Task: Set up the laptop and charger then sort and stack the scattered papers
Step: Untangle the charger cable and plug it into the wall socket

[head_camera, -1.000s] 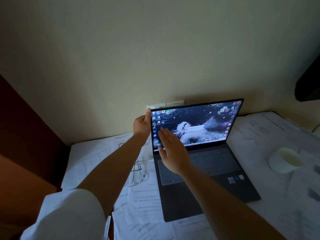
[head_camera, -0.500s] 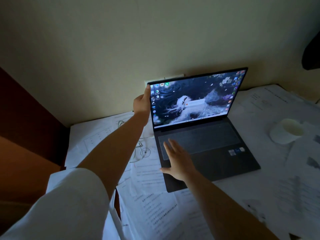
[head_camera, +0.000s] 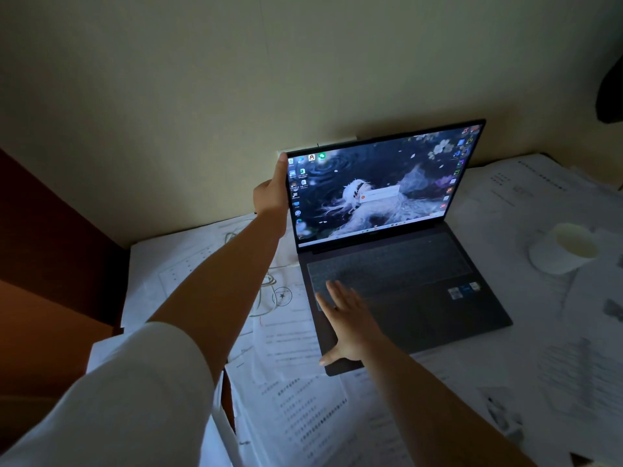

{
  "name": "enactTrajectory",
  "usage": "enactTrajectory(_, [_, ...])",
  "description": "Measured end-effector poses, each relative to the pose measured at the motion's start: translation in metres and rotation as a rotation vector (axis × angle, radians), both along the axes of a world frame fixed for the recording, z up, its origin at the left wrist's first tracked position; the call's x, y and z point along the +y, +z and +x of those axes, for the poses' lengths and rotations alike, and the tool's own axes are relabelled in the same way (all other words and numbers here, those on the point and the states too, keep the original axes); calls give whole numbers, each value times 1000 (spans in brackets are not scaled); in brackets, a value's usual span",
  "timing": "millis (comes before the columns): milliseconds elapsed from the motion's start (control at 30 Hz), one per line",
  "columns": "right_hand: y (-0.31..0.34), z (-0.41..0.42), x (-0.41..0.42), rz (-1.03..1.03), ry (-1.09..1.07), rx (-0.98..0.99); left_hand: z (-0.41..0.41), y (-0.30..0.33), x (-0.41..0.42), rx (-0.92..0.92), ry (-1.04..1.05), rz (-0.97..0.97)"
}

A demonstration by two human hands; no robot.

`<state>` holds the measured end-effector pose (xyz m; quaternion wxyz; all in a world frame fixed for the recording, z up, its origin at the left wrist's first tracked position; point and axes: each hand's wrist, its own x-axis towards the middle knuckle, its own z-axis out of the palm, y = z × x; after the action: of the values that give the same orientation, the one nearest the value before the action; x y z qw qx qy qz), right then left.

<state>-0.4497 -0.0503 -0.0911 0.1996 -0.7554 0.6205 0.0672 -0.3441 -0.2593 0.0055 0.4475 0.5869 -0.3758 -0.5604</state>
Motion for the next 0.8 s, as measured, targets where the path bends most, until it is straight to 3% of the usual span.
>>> enactTrajectory(300, [7,-3,-13,-14,80,81,5,5,-21,32,-92,74])
enactTrajectory(800, [2,-3,-21,20,91,78,1,9,-47,56,-70,176])
